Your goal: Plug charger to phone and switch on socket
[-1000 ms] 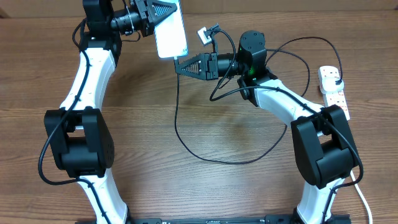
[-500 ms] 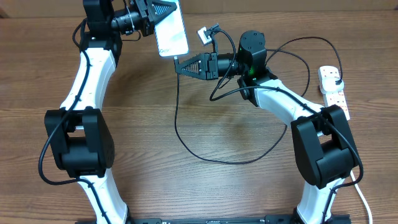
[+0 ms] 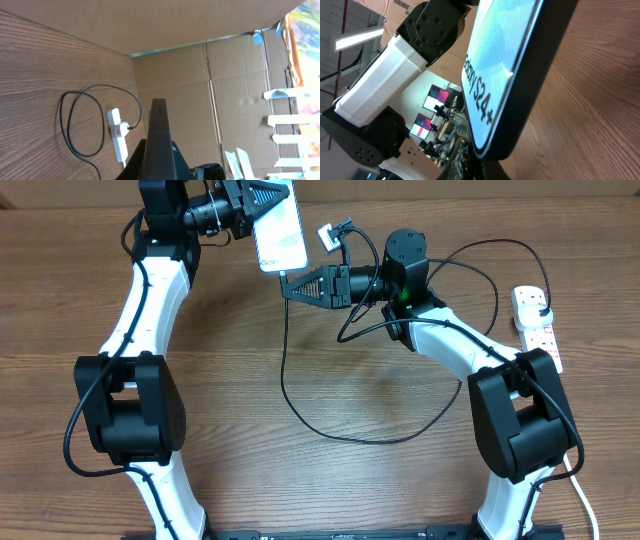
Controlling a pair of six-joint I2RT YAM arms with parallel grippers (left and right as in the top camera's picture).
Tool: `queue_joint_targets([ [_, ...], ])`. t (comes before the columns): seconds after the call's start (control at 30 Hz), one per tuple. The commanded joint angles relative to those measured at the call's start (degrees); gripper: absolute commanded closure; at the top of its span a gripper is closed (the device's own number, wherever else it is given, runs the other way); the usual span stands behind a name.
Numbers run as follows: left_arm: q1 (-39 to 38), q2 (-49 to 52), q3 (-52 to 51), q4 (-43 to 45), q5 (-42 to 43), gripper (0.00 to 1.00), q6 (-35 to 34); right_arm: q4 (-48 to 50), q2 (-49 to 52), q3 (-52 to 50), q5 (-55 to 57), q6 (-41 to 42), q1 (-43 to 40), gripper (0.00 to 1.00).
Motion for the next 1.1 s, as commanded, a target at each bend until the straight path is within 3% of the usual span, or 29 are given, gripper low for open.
queue_joint_targets([
  [0.0,0.2,-2.2,1.5,0.5,1.5,0.96,-1.2,0.4,0.2,1.0,0.5,-0.6,-0.2,0.96],
  [1.07,0.2,-2.2,1.5,2.3,6.5,0.96,-0.7,0.1,0.2,1.0,0.5,-0.3,-0.5,0.96],
])
